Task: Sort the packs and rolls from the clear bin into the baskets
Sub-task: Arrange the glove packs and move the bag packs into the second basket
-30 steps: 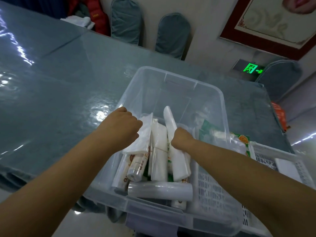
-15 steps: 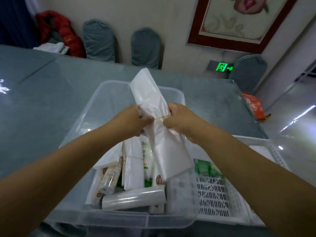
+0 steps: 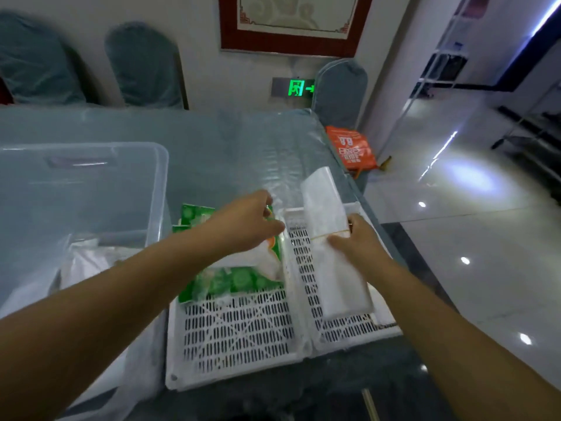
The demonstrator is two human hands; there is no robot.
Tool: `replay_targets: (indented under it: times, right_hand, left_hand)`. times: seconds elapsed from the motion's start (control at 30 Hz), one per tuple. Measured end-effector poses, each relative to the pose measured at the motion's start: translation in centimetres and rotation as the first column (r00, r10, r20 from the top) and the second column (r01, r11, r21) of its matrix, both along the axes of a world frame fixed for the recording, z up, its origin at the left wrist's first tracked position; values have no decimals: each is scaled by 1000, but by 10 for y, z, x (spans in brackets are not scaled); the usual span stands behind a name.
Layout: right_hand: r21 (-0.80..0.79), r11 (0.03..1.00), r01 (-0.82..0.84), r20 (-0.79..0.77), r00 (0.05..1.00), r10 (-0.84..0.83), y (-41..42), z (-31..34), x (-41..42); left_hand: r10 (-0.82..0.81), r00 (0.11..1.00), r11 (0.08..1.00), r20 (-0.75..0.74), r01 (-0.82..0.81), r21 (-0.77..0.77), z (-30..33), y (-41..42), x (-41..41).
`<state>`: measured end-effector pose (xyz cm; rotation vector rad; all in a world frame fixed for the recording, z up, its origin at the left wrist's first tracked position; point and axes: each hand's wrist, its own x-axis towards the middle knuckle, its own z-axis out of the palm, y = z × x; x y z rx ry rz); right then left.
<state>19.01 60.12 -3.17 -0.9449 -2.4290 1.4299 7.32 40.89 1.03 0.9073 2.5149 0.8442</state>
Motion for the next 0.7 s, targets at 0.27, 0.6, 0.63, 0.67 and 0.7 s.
replay_targets:
  times: [0.27, 0.6, 0.63, 0.67, 0.7]
  right_hand:
    - [244, 965, -99, 253, 967, 35, 79, -103, 30]
    - [767, 601, -225, 352, 931, -100, 93, -142, 38]
    - [788, 554, -268, 373, 924, -84, 95, -143, 40]
    - [793, 525, -308, 399, 915, -66, 97, -144, 41]
    - [787, 515, -339, 422, 905, -49, 99, -146, 41]
  left_hand:
    - [-83, 990, 974, 112, 104, -201, -37, 64, 25]
    - [-63, 992, 963, 108, 89, -254, -74, 97, 44]
    - [-58, 994, 965, 97, 81, -250, -74, 99, 44]
    - [-55, 995, 966, 83, 74, -247, -73, 99, 45]
    - [-52, 996, 966, 66, 67, -248, -72, 99, 45]
